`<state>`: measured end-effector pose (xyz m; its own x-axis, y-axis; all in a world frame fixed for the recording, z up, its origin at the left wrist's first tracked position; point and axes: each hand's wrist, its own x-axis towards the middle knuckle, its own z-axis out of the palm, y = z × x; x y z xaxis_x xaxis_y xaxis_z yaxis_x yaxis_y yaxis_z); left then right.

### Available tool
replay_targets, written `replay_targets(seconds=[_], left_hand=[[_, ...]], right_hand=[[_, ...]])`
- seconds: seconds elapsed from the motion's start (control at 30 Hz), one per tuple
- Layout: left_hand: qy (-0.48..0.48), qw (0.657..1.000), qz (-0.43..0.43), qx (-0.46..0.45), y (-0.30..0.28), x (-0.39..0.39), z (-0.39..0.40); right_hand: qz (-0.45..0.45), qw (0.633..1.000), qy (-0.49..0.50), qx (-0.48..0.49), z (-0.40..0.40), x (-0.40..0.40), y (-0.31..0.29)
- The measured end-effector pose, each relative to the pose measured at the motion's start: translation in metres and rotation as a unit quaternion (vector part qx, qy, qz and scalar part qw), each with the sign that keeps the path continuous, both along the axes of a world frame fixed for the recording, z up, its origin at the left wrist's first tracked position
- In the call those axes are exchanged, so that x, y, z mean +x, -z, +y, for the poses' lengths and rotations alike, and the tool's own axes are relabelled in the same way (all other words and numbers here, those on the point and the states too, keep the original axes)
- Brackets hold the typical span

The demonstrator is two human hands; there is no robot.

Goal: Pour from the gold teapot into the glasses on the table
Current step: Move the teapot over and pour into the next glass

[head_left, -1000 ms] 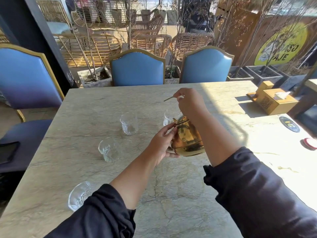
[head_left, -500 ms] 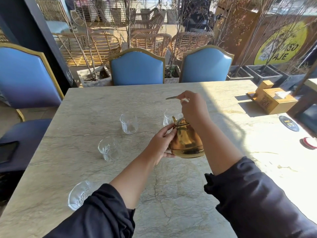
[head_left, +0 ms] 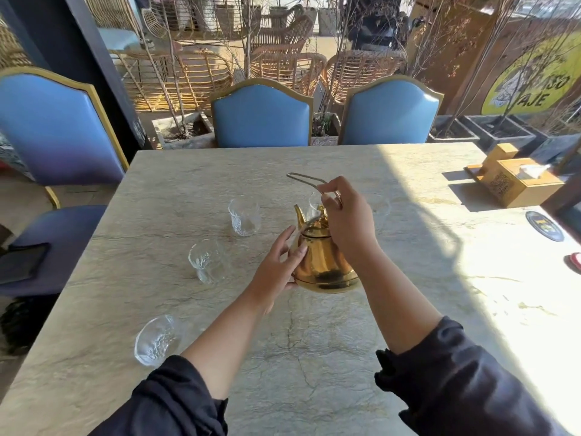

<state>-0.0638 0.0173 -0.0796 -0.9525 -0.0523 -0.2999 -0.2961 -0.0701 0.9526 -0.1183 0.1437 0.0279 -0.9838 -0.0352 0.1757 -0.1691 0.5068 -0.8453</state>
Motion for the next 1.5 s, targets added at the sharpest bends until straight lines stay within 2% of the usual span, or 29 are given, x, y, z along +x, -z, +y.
replay_targets(seconds=[0.23, 0.43, 0.93, 1.5], left_hand=[[-0.069, 0.997, -0.005, -0.017, -0.005, 0.018, -0.026], [-0.133, 0.990, -0.019, 0.039, -0.015, 0.020, -0.039], [-0.159, 0.981, -0.041, 0.100, -0.020, 0.015, -0.042], [-0.164, 0.981, -0.041, 0.096, -0.024, 0.012, -0.041]], right_hand=[[-0.004, 0.995, -0.099, 0.007, -0.037, -0.005, -0.003], [-0.027, 0.985, -0.167, 0.045, -0.072, -0.016, -0.020], [-0.021, 0.979, -0.177, 0.095, -0.097, -0.028, -0.031], [-0.014, 0.977, -0.180, 0.112, -0.102, -0.039, -0.026]])
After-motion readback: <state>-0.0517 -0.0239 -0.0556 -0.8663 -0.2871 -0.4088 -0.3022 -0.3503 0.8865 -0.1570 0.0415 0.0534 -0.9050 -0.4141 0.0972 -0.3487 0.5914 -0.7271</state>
